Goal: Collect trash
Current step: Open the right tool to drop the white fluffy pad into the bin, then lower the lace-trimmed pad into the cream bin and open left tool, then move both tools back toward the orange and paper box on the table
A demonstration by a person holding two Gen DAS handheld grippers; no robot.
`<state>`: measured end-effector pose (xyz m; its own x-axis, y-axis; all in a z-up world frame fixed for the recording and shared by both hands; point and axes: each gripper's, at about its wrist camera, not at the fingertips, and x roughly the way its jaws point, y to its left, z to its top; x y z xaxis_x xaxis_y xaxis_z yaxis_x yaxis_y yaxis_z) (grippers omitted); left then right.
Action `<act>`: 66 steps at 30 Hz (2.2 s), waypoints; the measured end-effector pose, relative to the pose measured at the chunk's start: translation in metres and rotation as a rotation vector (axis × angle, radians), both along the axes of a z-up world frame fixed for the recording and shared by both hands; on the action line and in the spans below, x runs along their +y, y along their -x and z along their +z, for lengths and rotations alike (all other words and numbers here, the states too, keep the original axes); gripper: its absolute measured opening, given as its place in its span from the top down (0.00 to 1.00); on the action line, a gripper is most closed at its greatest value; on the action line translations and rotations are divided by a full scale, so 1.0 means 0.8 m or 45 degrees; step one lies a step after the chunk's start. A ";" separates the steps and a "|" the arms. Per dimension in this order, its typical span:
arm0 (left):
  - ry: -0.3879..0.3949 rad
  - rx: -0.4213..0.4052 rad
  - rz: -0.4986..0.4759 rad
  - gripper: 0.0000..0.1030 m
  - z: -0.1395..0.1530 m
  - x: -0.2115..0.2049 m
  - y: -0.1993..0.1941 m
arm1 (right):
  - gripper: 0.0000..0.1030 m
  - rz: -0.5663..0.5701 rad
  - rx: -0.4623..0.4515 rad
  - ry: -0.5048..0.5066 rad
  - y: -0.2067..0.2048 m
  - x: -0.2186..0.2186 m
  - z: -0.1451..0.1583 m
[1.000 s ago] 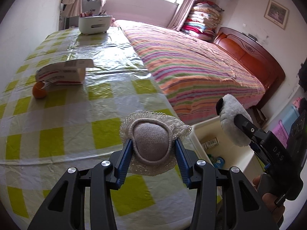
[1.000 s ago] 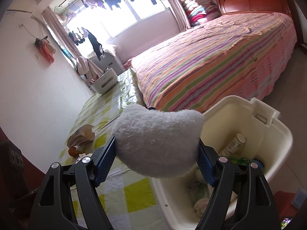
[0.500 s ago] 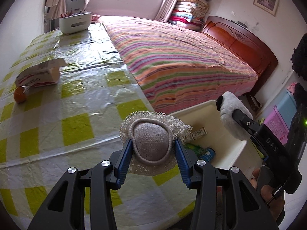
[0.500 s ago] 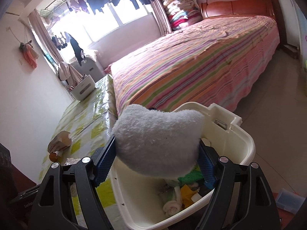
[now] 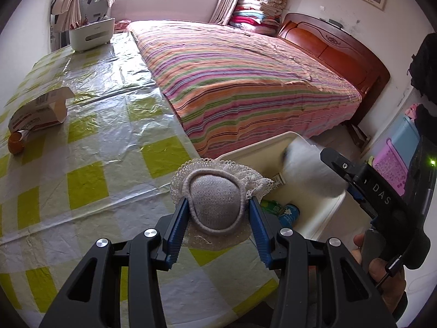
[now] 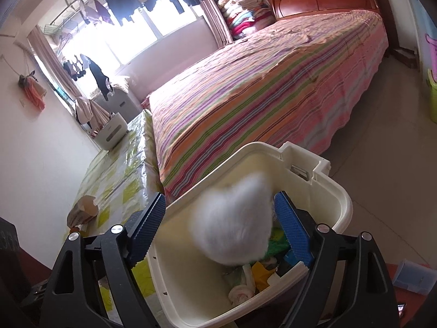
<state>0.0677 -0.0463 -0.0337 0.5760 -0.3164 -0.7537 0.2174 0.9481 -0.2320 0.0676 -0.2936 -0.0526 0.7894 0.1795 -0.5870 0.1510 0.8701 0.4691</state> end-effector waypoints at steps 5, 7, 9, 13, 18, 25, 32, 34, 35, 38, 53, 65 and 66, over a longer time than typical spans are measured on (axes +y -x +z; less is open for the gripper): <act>-0.008 0.003 -0.010 0.58 -0.001 -0.003 -0.002 | 0.19 -0.028 -0.020 -0.030 0.004 -0.008 0.005; -0.010 0.005 -0.014 0.58 -0.002 -0.004 -0.002 | 0.19 -0.035 -0.034 -0.046 0.006 -0.010 0.008; -0.009 0.005 -0.014 0.58 -0.002 -0.005 -0.003 | 0.19 -0.053 -0.053 -0.053 0.010 -0.013 0.013; -0.015 0.006 -0.024 0.58 -0.002 -0.009 -0.006 | 0.19 -0.093 -0.089 -0.088 0.016 -0.023 0.019; -0.031 0.002 -0.054 0.58 -0.001 -0.023 -0.017 | 0.19 -0.141 -0.124 -0.129 0.024 -0.035 0.022; -0.068 -0.003 -0.111 0.58 -0.002 -0.051 -0.031 | 0.18 -0.166 -0.125 -0.158 0.028 -0.035 0.016; -0.126 0.001 -0.160 0.57 -0.006 -0.078 -0.040 | 0.18 -0.154 -0.109 -0.190 0.022 -0.037 0.009; -0.132 0.009 -0.165 0.56 -0.008 -0.082 -0.043 | 0.18 -0.151 -0.105 -0.194 0.020 -0.038 0.008; -0.134 0.007 -0.162 0.56 -0.009 -0.084 -0.044 | 0.18 -0.149 -0.103 -0.199 0.020 -0.039 0.008; -0.135 0.002 -0.158 0.56 -0.010 -0.086 -0.046 | 0.18 -0.143 -0.096 -0.208 0.016 -0.043 0.006; -0.168 -0.026 -0.083 0.28 -0.009 -0.070 -0.039 | 0.18 -0.130 -0.084 -0.205 0.012 -0.042 0.000; -0.166 -0.054 0.039 0.28 -0.001 0.001 -0.025 | 0.18 -0.044 -0.068 -0.160 0.000 -0.009 0.000; -0.161 -0.055 0.054 0.28 0.000 0.011 -0.024 | 0.18 -0.025 -0.069 -0.158 -0.001 -0.003 0.000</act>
